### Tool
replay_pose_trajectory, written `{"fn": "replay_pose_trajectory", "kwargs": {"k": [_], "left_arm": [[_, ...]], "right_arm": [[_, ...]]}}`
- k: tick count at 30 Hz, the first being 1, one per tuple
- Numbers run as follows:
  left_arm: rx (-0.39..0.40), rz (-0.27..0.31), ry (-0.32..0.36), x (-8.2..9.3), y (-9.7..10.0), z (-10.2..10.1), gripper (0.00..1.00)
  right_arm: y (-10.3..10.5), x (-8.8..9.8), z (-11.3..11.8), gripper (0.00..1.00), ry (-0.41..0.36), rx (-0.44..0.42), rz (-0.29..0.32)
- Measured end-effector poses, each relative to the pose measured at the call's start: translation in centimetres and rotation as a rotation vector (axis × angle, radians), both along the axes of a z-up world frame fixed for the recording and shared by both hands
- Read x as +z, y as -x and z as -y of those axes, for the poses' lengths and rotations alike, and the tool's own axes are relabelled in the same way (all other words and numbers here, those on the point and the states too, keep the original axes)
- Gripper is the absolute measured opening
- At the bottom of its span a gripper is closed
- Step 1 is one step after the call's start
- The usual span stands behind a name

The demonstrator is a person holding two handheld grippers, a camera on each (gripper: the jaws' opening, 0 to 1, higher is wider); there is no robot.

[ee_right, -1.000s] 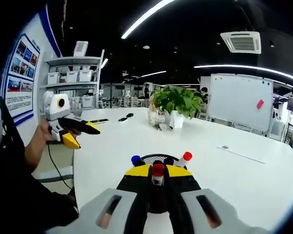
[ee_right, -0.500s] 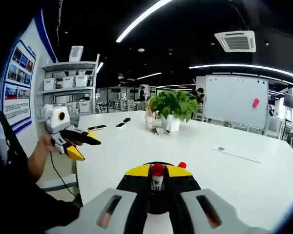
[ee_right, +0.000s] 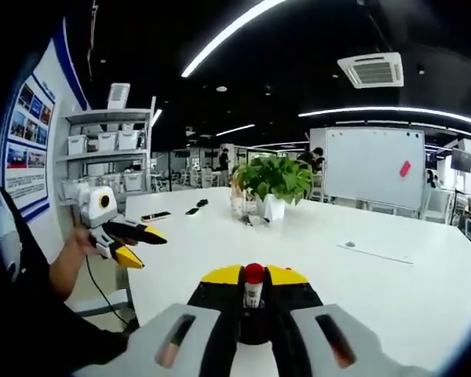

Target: Pick up the whiteboard markers from the pen holder and place them facing the whiteboard neatly

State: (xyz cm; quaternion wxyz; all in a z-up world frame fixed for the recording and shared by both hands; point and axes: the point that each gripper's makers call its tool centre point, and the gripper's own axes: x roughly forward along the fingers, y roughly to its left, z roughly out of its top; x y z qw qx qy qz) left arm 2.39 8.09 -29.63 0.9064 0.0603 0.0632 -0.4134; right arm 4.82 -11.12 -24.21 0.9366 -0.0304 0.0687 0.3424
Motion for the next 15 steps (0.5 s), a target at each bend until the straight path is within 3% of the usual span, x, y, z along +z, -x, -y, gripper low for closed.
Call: {"fn": "replay_pose_trajectory", "kwargs": {"k": [10, 15], "left_arm": [[0.014, 0.002, 0.006, 0.18, -0.17, -0.25, 0.47], [0.014, -0.001, 0.006, 0.10, -0.19, -0.26, 0.47]], "right_arm": [[0.09, 0.56, 0.72, 0.13, -0.015, -0.012, 0.005], [0.91, 0.24, 0.82, 0.13, 0.019, -0.012, 0.011]]}}
